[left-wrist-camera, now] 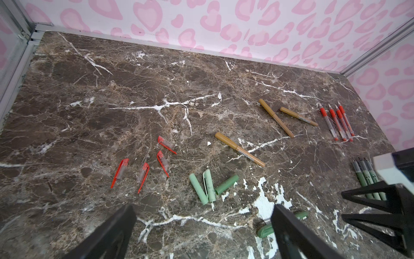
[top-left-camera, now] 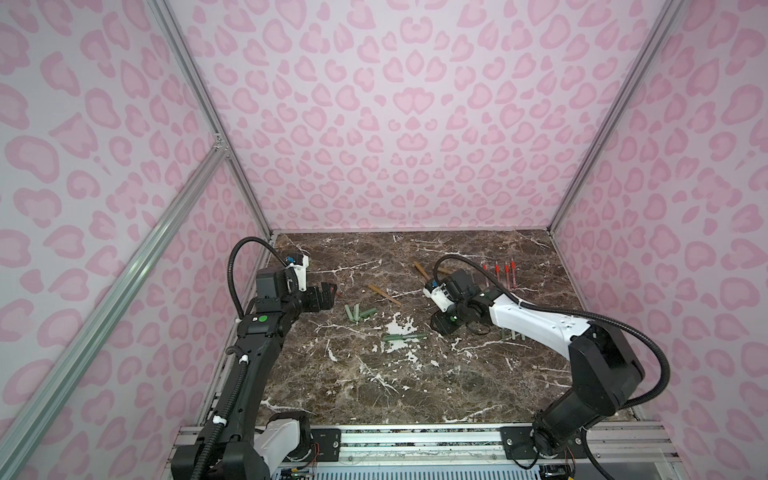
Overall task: Open the pen caps
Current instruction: 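Move the right gripper onto a green capped marker and grasp it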
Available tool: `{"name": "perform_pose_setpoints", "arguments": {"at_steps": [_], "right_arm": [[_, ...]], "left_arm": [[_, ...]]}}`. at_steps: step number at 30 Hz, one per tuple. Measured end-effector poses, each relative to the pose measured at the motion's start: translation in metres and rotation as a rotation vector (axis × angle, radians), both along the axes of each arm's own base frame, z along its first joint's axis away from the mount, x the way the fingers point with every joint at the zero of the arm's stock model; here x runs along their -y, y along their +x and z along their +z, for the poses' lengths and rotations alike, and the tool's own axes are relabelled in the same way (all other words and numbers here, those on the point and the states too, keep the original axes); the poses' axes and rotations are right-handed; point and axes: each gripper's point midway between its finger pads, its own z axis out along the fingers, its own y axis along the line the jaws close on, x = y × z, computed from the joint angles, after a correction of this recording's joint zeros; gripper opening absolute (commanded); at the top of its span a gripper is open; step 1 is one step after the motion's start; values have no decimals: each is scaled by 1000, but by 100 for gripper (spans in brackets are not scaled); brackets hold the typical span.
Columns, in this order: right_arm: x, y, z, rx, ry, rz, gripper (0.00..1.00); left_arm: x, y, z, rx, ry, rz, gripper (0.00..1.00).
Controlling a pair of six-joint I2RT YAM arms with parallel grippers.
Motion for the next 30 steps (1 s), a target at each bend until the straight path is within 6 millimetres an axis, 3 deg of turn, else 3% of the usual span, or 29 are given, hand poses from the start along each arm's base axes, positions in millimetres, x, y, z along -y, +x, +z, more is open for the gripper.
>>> {"name": "perform_pose_setpoints", "arguments": {"at_steps": [4,13,24,30], "right_arm": [[-31,-5,-9,-6,-32,123,51],[-68,-14,-34,-38,-120,298,46],[-73,-14,-59,-73,-195,356,32],[-70,-11,-62,-56,-208,357,17]], "left_arm": [[-1,-1,0,1,1,3,98],[-4,-2,2,9,1,12,98],[-5,-2,3,14,-2,14,98],[-5,-3,4,13,-4,15,98]]}}
